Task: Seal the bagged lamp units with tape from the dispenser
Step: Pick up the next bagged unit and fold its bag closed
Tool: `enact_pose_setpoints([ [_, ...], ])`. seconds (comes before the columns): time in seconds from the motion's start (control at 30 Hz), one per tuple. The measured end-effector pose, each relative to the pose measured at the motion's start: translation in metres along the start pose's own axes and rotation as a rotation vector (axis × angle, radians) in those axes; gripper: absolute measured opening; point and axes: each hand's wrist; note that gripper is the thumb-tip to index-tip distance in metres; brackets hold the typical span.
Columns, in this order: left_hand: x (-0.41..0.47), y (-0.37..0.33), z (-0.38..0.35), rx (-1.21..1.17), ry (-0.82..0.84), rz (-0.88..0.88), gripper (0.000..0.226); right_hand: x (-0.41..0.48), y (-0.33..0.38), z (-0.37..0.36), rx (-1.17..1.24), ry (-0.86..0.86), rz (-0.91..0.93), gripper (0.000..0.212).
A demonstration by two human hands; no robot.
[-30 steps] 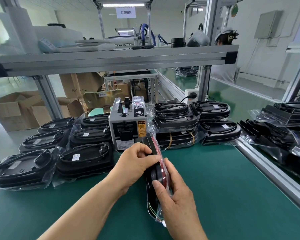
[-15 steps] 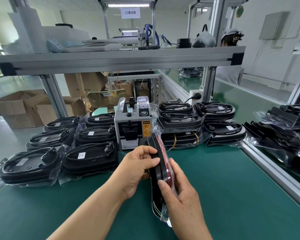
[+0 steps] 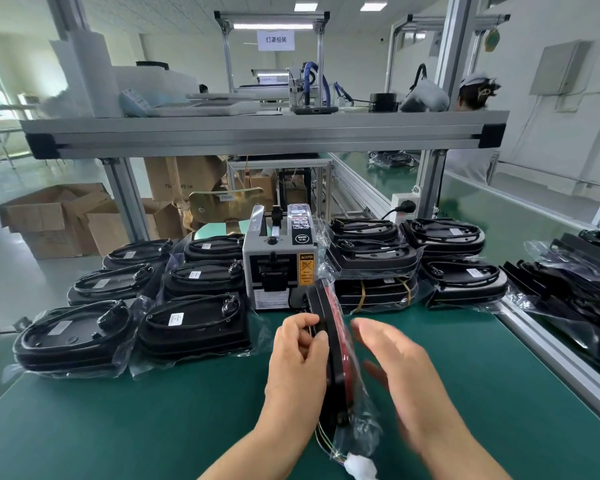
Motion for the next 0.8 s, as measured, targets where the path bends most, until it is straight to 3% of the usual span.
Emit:
enact_pose_setpoints([
  [0.13,0.009,-0.003,0.001,0.012,0.067,0.013,0.016,0.050,0.015,-0.016,-0.172,0.039,-0.047,0.072],
  [0.23,0.027,-0.012,0.004,-0.099,0.094,0.115,0.012,0.064,0.007,-0.030,-0.178,0.117,-0.063,0.051],
  [0.3,0.059,-0.014,0.006,-0.223,-0.066,0.265,0.012,0.066,-0.001,-0.032,-0.127,0.105,-0.063,0.043],
  [0.37,0.098,-0.014,0.007,-0.284,-0.231,0.474,0.017,0.066,-0.004,-0.031,-0.077,0.084,-0.070,0.051],
  [0.47,0.134,-0.015,0.003,-0.343,-0.272,0.679,0.014,0.064,-0.006,-0.031,-0.052,0.077,-0.060,0.056],
  [0.63,0.157,-0.011,-0.014,-0.345,-0.255,0.769,0.020,0.066,-0.007,-0.033,-0.042,0.084,-0.033,0.027],
  [0.8,0.169,-0.008,-0.026,-0.459,-0.270,0.809,0.023,0.066,-0.006,-0.034,-0.004,0.096,-0.050,0.025],
])
Point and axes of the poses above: each hand's wrist, its own x-axis towards the middle knuckle, its own z-axis out of the back of the hand, y = z × x, and after that the axes turned 14 degrees about -y, right-handed
